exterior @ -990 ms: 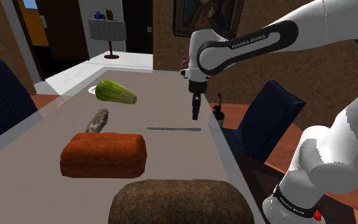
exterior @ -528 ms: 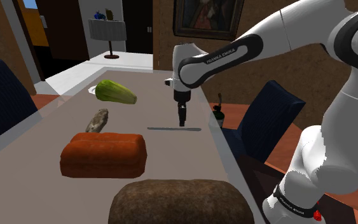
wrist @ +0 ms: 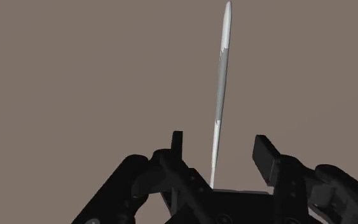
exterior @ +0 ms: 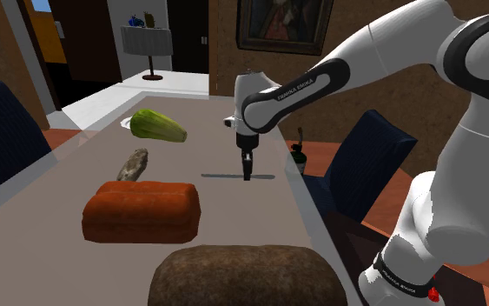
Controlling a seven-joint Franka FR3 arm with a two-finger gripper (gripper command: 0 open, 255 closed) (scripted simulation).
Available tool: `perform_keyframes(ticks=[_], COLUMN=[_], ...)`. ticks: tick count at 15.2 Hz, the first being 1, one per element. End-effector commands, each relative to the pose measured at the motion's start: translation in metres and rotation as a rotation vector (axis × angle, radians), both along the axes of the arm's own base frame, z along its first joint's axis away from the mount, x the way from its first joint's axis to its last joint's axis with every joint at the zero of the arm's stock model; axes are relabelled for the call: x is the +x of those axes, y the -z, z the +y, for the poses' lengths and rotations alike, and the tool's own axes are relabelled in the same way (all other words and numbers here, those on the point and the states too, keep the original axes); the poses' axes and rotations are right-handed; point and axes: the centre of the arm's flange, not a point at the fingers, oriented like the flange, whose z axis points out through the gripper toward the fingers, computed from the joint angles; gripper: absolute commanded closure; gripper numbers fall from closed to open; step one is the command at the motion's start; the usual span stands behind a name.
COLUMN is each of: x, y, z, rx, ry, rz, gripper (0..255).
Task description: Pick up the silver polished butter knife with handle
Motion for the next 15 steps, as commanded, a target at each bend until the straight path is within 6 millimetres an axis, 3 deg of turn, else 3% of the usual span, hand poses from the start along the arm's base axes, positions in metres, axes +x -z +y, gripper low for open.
perform_keyframes(ticks=[1,9,15], x=[0.000,0.000,0.000], y=[0.001,0.001,-0.031], z=[0.000,0.000,0.000], rx=[0.000,0.000,0.000], ry=[0.000,0.000,0.000], rz=[0.000,0.000,0.000], gripper=[255,255,255])
